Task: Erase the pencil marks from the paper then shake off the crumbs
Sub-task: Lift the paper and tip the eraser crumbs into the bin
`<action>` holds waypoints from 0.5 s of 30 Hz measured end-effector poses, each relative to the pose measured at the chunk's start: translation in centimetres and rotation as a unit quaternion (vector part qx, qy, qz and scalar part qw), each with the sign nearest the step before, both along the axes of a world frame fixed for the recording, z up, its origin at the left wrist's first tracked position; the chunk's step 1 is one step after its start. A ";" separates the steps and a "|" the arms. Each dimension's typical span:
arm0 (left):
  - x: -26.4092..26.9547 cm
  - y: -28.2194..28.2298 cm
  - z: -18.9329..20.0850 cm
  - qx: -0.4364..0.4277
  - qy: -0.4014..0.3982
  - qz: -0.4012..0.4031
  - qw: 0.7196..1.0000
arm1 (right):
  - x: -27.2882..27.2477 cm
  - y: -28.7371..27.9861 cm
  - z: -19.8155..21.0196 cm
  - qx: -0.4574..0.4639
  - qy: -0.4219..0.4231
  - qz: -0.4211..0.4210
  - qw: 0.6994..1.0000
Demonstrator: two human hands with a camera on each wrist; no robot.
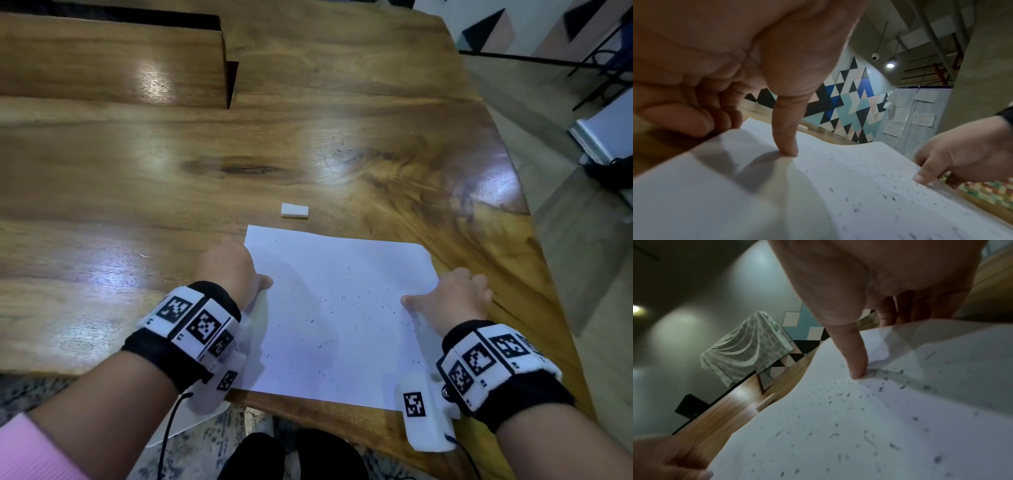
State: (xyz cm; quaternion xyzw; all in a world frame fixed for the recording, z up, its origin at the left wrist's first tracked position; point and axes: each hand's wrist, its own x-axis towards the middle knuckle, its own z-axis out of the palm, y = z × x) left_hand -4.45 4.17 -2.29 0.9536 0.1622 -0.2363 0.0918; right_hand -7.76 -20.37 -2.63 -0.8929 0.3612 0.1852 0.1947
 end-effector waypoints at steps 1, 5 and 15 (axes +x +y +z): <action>-0.1 0.2 -0.3 -0.006 -0.007 0.000 1.000 | 0.0 -0.1 -0.1 0.010 -0.002 -0.004 1.000; -0.7 1.0 -1.0 -0.054 -0.039 0.023 0.998 | -0.4 -0.7 -0.5 0.106 -0.070 -0.037 0.991; -2.2 2.6 -0.6 -0.134 -0.086 0.074 0.984 | -0.7 -2.0 -0.4 0.296 -0.167 -0.051 0.939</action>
